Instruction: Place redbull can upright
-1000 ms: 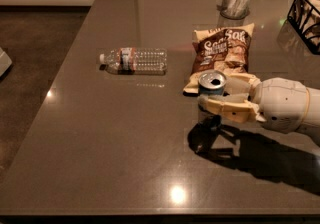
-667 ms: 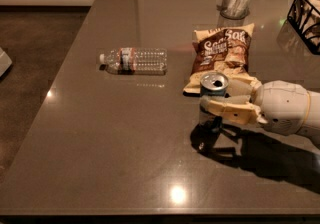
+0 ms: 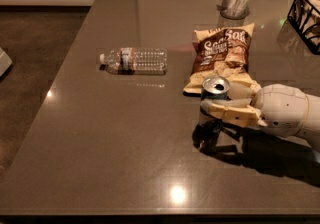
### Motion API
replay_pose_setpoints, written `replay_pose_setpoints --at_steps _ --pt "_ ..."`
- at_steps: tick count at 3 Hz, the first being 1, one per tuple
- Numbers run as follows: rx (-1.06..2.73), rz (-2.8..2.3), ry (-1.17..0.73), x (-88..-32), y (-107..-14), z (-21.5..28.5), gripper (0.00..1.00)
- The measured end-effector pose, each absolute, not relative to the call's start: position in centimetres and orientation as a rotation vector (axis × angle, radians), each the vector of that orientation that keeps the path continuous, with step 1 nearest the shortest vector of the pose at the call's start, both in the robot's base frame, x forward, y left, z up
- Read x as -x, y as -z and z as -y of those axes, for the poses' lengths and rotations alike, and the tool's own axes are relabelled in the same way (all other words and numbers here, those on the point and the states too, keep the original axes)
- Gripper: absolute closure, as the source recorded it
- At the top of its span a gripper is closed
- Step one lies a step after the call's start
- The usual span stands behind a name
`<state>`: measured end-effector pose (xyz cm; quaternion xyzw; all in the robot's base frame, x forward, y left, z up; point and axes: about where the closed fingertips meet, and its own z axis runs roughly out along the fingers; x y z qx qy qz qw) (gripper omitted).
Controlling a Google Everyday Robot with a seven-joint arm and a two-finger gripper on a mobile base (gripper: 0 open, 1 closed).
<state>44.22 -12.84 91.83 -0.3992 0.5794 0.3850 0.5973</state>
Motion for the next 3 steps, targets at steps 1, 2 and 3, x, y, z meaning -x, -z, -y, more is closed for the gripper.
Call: replay_pose_setpoints --at_steps 1,2,3 --pt "0.932 -1.341 -0.896 -44.19 -91.91 12.62 0.36" --pt "0.937 -1.338 -0.897 -44.16 -92.04 12.37 0.12" --pt "0.941 -1.336 -0.898 -44.14 -92.15 12.14 0.0"
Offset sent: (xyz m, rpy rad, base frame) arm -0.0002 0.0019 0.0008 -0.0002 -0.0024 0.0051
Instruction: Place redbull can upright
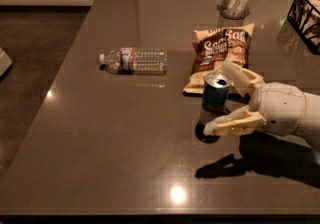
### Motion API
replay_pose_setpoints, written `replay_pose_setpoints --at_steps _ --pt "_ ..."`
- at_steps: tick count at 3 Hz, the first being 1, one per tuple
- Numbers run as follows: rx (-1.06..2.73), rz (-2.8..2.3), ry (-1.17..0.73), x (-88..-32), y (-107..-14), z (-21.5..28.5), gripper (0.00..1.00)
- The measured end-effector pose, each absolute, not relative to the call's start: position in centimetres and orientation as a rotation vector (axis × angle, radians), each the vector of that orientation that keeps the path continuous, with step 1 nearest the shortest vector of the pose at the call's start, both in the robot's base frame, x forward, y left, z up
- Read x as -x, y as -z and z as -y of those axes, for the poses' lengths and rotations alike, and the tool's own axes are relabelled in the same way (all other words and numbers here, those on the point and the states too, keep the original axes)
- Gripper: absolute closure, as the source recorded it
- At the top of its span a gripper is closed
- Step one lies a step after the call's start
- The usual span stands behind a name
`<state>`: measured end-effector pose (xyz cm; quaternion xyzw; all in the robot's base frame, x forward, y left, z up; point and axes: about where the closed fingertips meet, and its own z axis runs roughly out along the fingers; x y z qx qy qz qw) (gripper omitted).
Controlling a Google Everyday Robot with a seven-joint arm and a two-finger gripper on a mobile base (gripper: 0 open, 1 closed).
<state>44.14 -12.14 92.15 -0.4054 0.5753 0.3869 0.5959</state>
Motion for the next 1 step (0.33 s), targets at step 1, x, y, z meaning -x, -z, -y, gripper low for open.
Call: replay_pose_setpoints --at_steps 1 --pt "0.941 -1.336 -0.898 -44.14 -92.15 12.14 0.0"
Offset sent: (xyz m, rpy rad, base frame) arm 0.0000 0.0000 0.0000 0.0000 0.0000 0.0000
